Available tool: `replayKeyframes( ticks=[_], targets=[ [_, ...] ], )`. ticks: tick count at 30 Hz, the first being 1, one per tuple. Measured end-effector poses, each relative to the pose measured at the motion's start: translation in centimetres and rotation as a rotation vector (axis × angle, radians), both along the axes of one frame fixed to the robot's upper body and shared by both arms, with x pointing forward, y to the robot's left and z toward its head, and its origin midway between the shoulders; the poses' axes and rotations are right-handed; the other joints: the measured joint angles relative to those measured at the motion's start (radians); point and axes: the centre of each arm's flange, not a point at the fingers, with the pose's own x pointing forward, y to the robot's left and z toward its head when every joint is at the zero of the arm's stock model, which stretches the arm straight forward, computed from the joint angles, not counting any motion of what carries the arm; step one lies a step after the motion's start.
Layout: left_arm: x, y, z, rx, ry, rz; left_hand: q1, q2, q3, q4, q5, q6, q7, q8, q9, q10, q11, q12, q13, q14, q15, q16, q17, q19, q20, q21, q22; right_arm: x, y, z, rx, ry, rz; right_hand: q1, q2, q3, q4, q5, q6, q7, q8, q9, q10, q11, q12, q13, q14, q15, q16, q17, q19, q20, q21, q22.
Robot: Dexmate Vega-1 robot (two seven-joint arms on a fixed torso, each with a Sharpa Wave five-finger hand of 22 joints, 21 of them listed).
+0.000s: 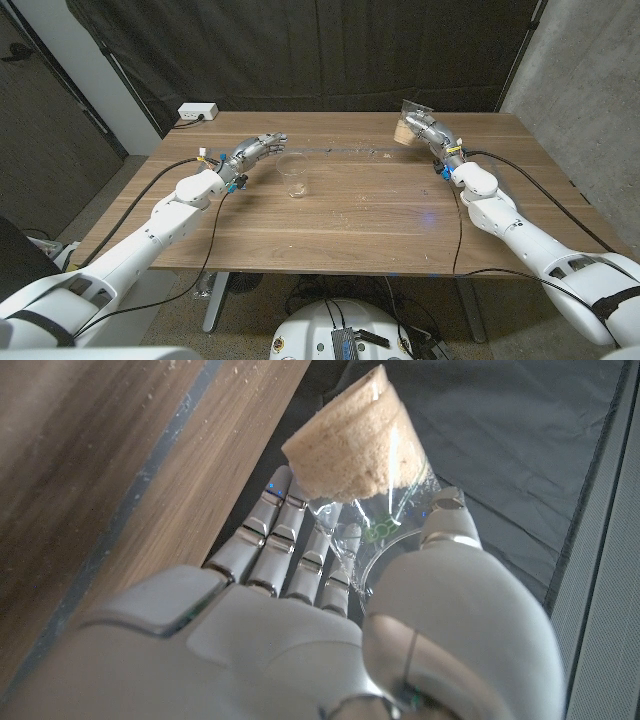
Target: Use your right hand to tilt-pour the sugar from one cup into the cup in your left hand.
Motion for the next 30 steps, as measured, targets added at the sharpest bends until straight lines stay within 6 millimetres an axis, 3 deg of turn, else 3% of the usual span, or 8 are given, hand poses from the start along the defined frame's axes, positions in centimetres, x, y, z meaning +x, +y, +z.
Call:
replayKeyframes(
  ticks=[14, 30],
  targets=[
    [0.1, 0.1, 0.1, 0.0, -0.009, 0.002, -0.007, 0.007, 0.004, -0.004, 0.0, 0.0, 0.0, 0.0, 0.0, 0.0, 0.0, 0.0, 0.004, 0.0, 0.0, 0.0, 0.0, 0.0, 0.0, 0.0, 0.0, -0.2, -0.5, -0.4, 0.02, -0.068, -0.042, 0.004, 0.004, 0.0, 0.0, 0.0, 0.011, 0.0, 0.014, 0.002, 0.007, -0.004, 0.0, 0.003, 0.007, 0.003, -0.008, 0.0, 0.0, 0.0, 0.004, 0.0],
    [-0.5, 0.6, -0.6, 0.02, -0.013, -0.006, -0.015, -0.018, -0.003, -0.003, 0.0, -0.004, -0.004, 0.0, 0.0, -0.006, 0.001, 0.0, 0.005, 0.0, 0.0, 0.0, 0.0, 0.0, 0.0, 0.0, 0.0, -0.3, -1.3, -0.5, -0.006, -0.059, -0.061, 0.005, 0.005, 0.0, 0.0, -0.008, 0.023, -0.002, 0.02, 0.003, 0.021, -0.007, 0.005, 0.003, 0.017, 0.005, -0.025, 0.004, -0.008, 0.0, 0.008, -0.003]
  ],
)
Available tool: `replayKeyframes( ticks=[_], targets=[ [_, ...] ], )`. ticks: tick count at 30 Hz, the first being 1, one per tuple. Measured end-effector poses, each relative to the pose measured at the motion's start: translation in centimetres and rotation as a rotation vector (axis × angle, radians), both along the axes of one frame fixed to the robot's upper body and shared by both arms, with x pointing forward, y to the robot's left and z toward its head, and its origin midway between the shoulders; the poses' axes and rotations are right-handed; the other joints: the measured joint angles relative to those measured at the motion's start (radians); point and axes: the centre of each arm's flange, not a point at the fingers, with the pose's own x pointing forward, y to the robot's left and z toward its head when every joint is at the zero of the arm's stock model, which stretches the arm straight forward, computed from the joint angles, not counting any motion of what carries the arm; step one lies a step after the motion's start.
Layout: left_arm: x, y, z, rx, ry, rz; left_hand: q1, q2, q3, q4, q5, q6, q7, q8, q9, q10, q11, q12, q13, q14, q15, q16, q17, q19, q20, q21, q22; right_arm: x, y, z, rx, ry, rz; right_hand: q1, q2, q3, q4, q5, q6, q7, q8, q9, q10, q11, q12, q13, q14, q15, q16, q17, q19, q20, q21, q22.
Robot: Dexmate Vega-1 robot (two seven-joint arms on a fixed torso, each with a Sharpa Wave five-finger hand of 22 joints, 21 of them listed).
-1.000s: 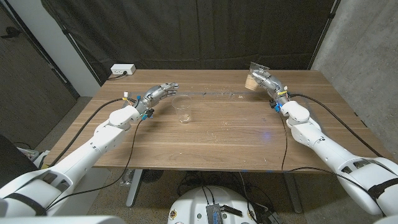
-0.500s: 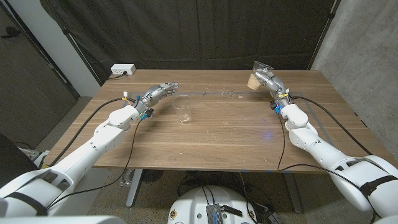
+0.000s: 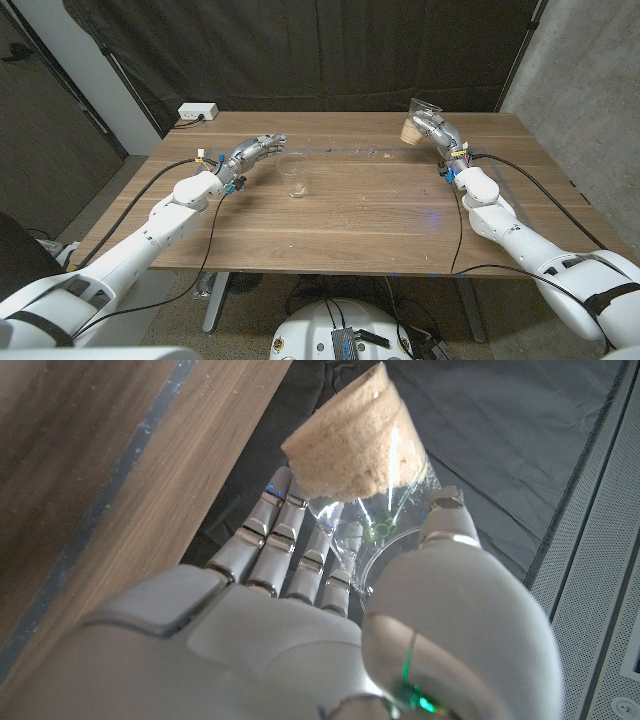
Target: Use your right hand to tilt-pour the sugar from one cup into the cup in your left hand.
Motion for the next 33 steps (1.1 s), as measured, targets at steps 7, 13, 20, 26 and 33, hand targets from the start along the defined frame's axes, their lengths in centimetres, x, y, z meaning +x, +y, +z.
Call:
replayKeyframes(
  ticks=[7, 13, 20, 26, 33],
  targets=[
    [-0.9, 1.3, -1.0, 0.004, -0.008, 0.005, -0.02, -0.001, -0.007, 0.007, 0.0, -0.013, -0.001, -0.006, 0.0, -0.007, 0.004, 0.0, 0.0, -0.006, 0.001, 0.0, 0.0, 0.005, 0.005, 0.0, 0.0, 0.2, 0.3, -0.5, -0.028, 0.028, 0.0, 0.0, 0.0, 0.0, 0.0, 0.0, 0.011, -0.004, 0.001, -0.004, 0.002, -0.002, 0.001, 0.005, 0.005, -0.005, 0.0, 0.001, 0.0, 0.0, 0.0, 0.0],
    [-1.7, 3.0, -2.1, 0.008, -0.012, 0.013, -0.036, -0.017, -0.024, 0.018, 0.006, -0.043, 0.0, -0.015, 0.0, -0.031, 0.006, -0.011, 0.0, -0.027, 0.005, -0.008, 0.002, 0.012, 0.012, 0.0, 0.0, 0.2, 0.8, -0.6, -0.061, 0.052, -0.001, 0.0, 0.0, 0.0, 0.0, 0.0, 0.018, -0.004, 0.001, -0.005, 0.01, -0.001, 0.001, 0.005, 0.009, 0.0, -0.007, 0.002, 0.0, 0.0, 0.0, 0.0],
    [-2.0, 5.0, -3.1, 0.016, -0.025, 0.012, -0.067, -0.028, -0.037, 0.029, 0.008, -0.063, 0.006, -0.023, 0.0, -0.041, 0.006, -0.015, 0.0, -0.033, 0.0, -0.008, 0.003, 0.018, 0.018, 0.0, 0.0, 0.0, 1.6, -0.3, -0.102, 0.067, -0.004, 0.003, -0.003, 0.0, 0.0, -0.001, 0.022, -0.007, 0.008, -0.006, 0.012, -0.001, 0.001, 0.005, 0.015, -0.005, -0.011, 0.002, 0.0, 0.0, 0.0, 0.0],
    [-2.0, 6.1, -3.8, 0.029, -0.045, -0.011, -0.078, -0.038, -0.041, 0.03, 0.015, -0.063, 0.006, -0.023, 0.0, -0.046, 0.011, -0.019, 0.001, -0.038, 0.005, -0.008, 0.003, 0.018, 0.018, 0.0, 0.0, -0.2, 2.3, 0.0, -0.13, 0.073, -0.01, 0.006, -0.007, 0.0, 0.0, -0.001, 0.023, -0.009, 0.011, -0.006, 0.016, -0.005, 0.0, 0.01, 0.015, -0.005, -0.015, 0.002, 0.0, 0.0, 0.0, 0.0],
    [-1.3, 7.0, -4.7, 0.05, -0.048, -0.034, -0.083, -0.043, -0.052, 0.036, 0.015, -0.073, 0.006, -0.03, 0.002, -0.05, 0.015, -0.019, 0.005, -0.044, 0.001, -0.008, 0.003, 0.018, 0.018, 0.0, 0.0, -0.5, 2.6, 0.2, -0.142, 0.071, -0.021, 0.006, -0.006, 0.0, 0.0, -0.001, 0.025, -0.011, 0.011, -0.006, 0.019, -0.001, 0.003, 0.011, 0.017, -0.003, -0.018, 0.006, 0.0, 0.0, 0.006, 0.0]
  ],
)
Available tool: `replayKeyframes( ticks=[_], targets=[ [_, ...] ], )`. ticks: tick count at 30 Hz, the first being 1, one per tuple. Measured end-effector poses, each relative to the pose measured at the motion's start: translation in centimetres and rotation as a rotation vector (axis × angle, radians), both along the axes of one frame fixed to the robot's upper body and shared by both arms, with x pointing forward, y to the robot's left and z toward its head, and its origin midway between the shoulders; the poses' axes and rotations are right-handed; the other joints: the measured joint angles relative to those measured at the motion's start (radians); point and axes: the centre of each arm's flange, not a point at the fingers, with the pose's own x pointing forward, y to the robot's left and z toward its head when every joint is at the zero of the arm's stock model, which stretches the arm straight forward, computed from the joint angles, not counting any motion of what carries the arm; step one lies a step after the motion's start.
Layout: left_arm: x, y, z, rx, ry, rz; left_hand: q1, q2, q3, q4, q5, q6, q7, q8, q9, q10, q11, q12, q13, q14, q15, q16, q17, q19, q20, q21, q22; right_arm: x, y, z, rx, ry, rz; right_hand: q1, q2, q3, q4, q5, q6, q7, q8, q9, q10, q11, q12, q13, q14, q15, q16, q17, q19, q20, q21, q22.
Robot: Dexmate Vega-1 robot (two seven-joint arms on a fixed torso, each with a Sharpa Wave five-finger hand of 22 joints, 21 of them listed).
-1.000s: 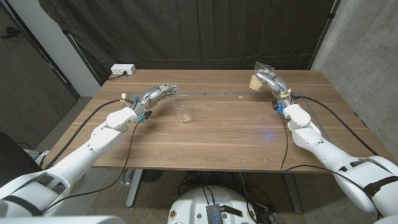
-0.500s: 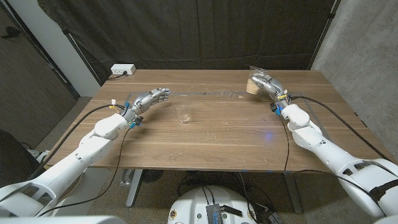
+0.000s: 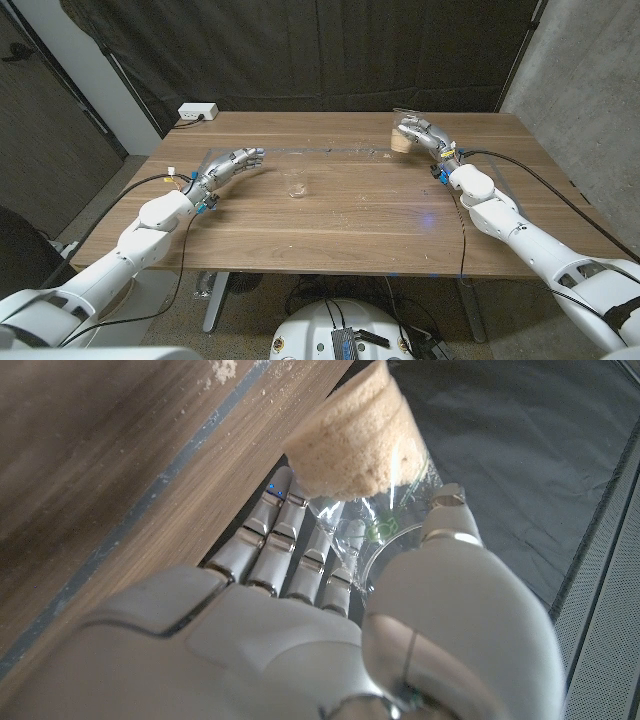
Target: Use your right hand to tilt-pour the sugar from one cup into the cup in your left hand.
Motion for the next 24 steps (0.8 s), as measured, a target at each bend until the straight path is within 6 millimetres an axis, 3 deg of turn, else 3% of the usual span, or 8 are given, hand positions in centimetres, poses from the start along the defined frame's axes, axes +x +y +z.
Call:
replayKeyframes(
  ticks=[9, 18, 24],
  targets=[
    [0.8, 0.7, -0.1, 0.031, 0.003, -0.015, -0.013, -0.014, -0.013, -0.004, 0.008, -0.009, 0.001, -0.004, 0.0, -0.009, 0.0, -0.007, 0.0, -0.008, 0.001, 0.0, 0.0, 0.0, 0.0, 0.0, 0.0, -0.6, 0.0, 0.2, 0.018, -0.027, -0.016, -0.001, 0.001, 0.0, 0.0, 0.005, 0.003, -0.003, 0.003, 0.0, 0.002, -0.002, 0.0, 0.003, 0.007, -0.004, -0.004, 0.0, -0.011, 0.0, 0.0, -0.005],
    [1.3, 0.2, 0.9, 0.151, -0.024, -0.028, -0.021, -0.095, -0.051, -0.021, 0.029, -0.07, -0.005, -0.029, 0.0, -0.056, -0.002, -0.023, 0.0, -0.047, 0.004, -0.006, -0.003, -0.004, 0.004, -0.011, -0.005, -1.3, -0.3, 0.6, 0.028, -0.043, -0.035, -0.002, 0.0, 0.0, 0.0, 0.005, 0.007, 0.001, 0.008, 0.0, 0.002, -0.002, 0.0, 0.003, 0.007, -0.004, -0.012, 0.005, -0.011, 0.0, 0.0, -0.005],
    [1.3, -0.4, 1.3, 0.22, -0.044, -0.025, -0.016, -0.126, -0.07, -0.031, 0.053, -0.135, -0.012, -0.05, 0.005, -0.111, -0.007, -0.04, 0.004, -0.095, 0.006, -0.014, -0.001, -0.023, 0.017, -0.022, -0.005, -1.5, -0.6, 0.9, 0.023, -0.044, -0.043, -0.001, 0.0, 0.0, 0.0, 0.005, 0.014, -0.003, 0.008, -0.001, 0.009, -0.005, 0.0, 0.003, 0.009, -0.003, -0.012, 0.005, -0.011, 0.0, 0.0, -0.005]
  ],
)
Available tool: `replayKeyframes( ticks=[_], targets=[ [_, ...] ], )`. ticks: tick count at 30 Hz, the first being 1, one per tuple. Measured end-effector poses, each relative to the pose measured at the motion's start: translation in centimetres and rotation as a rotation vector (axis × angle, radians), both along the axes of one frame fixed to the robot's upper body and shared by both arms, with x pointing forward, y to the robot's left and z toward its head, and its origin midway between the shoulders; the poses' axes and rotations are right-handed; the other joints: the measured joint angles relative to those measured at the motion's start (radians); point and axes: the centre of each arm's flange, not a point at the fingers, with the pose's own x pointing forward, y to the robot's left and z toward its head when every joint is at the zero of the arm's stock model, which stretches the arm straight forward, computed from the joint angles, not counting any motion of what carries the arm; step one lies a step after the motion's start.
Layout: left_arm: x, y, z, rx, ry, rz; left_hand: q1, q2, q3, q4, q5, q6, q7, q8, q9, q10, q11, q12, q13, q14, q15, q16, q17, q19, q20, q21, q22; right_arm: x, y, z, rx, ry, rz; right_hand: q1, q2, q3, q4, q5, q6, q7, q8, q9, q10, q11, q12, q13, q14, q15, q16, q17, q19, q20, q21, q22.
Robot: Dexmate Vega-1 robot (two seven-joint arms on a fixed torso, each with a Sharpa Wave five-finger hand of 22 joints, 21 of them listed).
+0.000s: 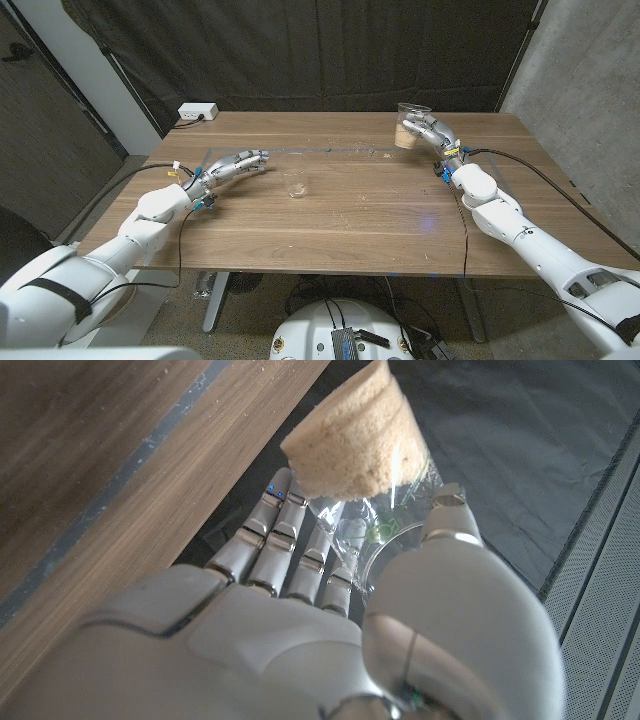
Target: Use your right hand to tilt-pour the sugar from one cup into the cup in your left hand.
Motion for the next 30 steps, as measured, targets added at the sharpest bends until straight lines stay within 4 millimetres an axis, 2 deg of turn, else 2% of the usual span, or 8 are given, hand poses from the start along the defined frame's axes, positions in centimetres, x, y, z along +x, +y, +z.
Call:
replayKeyframes(
  ticks=[4, 6, 8, 18, 19, 24, 25, 30],
  targets=[
    [0.0, -0.1, 0.1, 0.029, -0.009, 0.013, -0.008, -0.011, -0.017, 0.0, 0.013, -0.049, -0.006, -0.016, 0.005, -0.036, 0.003, -0.007, 0.0, -0.034, -0.001, 0.0, 0.001, -0.015, 0.009, -0.011, 0.0, 0.0, -0.2, 0.1, -0.003, 0.002, -0.005, 0.001, 0.001, 0.0, 0.0, 0.0, 0.0, 0.0, 0.0, 0.0, 0.0, 0.0, 0.0, 0.0, 0.0, 0.0, 0.0, 0.002, 0.0, 0.0, 0.004, 0.0],
    [0.1, -0.1, 0.0, 0.04, -0.014, 0.027, -0.004, -0.028, -0.024, 0.001, 0.022, -0.07, -0.006, -0.021, 0.009, -0.059, 0.002, -0.009, 0.0, -0.053, -0.001, -0.004, 0.001, -0.024, 0.012, -0.015, 0.0, 0.1, -0.5, 0.3, -0.004, 0.0, -0.01, 0.004, 0.004, 0.0, 0.0, 0.0, 0.0, 0.0, 0.0, 0.0, 0.0, 0.0, -0.001, 0.0, 0.0, 0.0, 0.0, 0.005, 0.0, 0.0, 0.004, 0.0],
    [-0.2, -0.3, 0.6, 0.081, -0.032, 0.027, -0.008, -0.032, -0.031, 0.003, 0.025, -0.091, -0.009, -0.029, 0.011, -0.081, 0.001, -0.009, 0.0, -0.07, 0.0, -0.008, 0.001, -0.036, 0.017, -0.022, 0.0, 0.2, -0.5, 0.3, -0.018, 0.007, -0.005, 0.004, 0.004, 0.0, 0.0, 0.001, 0.0, 0.0, 0.0, 0.0, 0.0, 0.0, -0.001, 0.0, 0.001, -0.001, -0.007, 0.005, -0.003, 0.003, 0.004, 0.0],
    [-0.4, -0.9, 0.3, 0.148, -0.095, 0.079, -0.019, -0.043, -0.056, 0.009, 0.052, -0.168, -0.025, -0.051, 0.018, -0.159, -0.002, -0.023, -0.006, -0.134, 0.003, -0.008, 0.0, -0.069, 0.02, -0.038, 0.0, 0.8, -1.3, 0.4, -0.04, 0.018, -0.012, 0.008, 0.007, 0.0, 0.0, 0.008, 0.0, 0.0, 0.004, -0.004, 0.006, -0.005, -0.001, 0.0, 0.007, -0.003, -0.008, 0.008, -0.005, 0.005, 0.004, -0.005],
    [-0.6, -1.4, -0.4, 0.172, -0.1, 0.071, -0.02, -0.044, -0.06, 0.006, 0.052, -0.178, -0.024, -0.051, 0.022, -0.164, 0.003, -0.023, -0.007, -0.143, 0.003, -0.008, -0.001, -0.076, 0.02, -0.04, 0.0, 0.6, -1.1, 0.5, -0.056, 0.008, 0.004, 0.008, 0.007, 0.0, 0.0, 0.008, 0.0, 0.0, 0.004, -0.004, 0.006, -0.005, -0.001, 0.0, 0.007, -0.003, -0.008, 0.009, -0.005, 0.005, 0.007, -0.005],
    [-0.9, -1.9, -0.3, 0.194, -0.153, 0.086, -0.025, -0.039, -0.07, 0.008, 0.061, -0.202, -0.031, -0.058, 0.023, -0.195, 0.002, -0.023, -0.012, -0.165, 0.003, -0.008, -0.002, -0.092, 0.022, -0.045, -0.005, 0.8, -1.5, 0.4, -0.063, 0.013, -0.004, 0.008, 0.007, 0.0, 0.0, 0.008, 0.0, 0.0, 0.004, -0.005, 0.011, -0.004, -0.001, -0.001, 0.009, -0.001, -0.015, 0.01, -0.005, 0.005, 0.008, -0.005],
    [-0.9, -2.0, -1.0, 0.209, -0.151, 0.09, -0.029, -0.034, -0.073, 0.009, 0.065, -0.209, -0.031, -0.058, 0.023, -0.2, 0.003, -0.023, -0.012, -0.173, 0.002, -0.008, -0.002, -0.094, 0.023, -0.048, -0.005, 0.6, -1.4, 0.5, -0.077, 0.003, 0.005, 0.009, 0.006, 0.0, 0.0, 0.008, 0.003, 0.001, 0.004, -0.005, 0.012, -0.004, -0.001, 0.0, 0.012, 0.001, -0.015, 0.01, -0.005, 0.005, 0.008, -0.005],
    [-1.0, -2.6, -1.8, 0.248, -0.199, 0.105, -0.029, -0.034, -0.076, 0.006, 0.068, -0.232, -0.036, -0.066, 0.028, -0.219, 0.001, -0.023, -0.017, -0.192, 0.002, -0.008, -0.002, -0.103, 0.019, -0.051, -0.005, 0.4, -1.7, 0.6, -0.097, -0.005, 0.002, 0.009, 0.006, 0.0, 0.0, 0.008, 0.009, 0.001, 0.004, -0.005, 0.015, -0.004, -0.001, 0.002, 0.015, 0.0, -0.015, 0.01, -0.009, 0.002, 0.008, -0.005]
  ],
)
